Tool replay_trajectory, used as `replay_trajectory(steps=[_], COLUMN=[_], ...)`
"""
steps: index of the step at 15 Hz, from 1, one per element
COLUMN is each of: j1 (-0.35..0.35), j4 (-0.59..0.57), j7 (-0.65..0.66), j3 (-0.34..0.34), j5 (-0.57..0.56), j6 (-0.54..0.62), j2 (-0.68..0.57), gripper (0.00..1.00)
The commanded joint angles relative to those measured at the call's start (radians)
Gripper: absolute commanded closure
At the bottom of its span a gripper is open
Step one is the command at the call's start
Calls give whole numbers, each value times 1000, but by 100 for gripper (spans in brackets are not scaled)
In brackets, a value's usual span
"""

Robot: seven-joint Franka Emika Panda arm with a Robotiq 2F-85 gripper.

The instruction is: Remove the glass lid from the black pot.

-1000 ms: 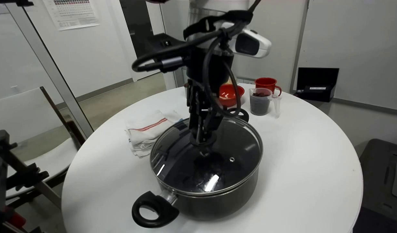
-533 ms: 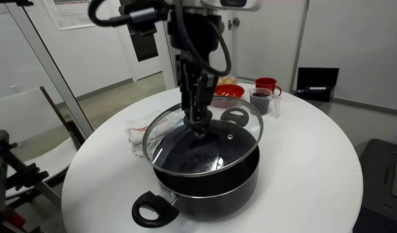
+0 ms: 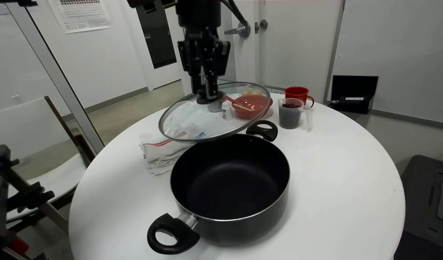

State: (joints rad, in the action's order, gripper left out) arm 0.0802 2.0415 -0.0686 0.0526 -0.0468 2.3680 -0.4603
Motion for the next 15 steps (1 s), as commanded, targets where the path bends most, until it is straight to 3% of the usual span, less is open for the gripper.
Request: replay_trajectory(steps=[1, 5, 15], j1=[-60, -108, -124], j4=[-121, -223, -352], j7=[-46, -125, -458], j3=[-37, -87, -190], j5=[-61, -96, -148], j6=[-83, -107, -69], j2=[-54, -134, -348], gripper=[76, 76, 76])
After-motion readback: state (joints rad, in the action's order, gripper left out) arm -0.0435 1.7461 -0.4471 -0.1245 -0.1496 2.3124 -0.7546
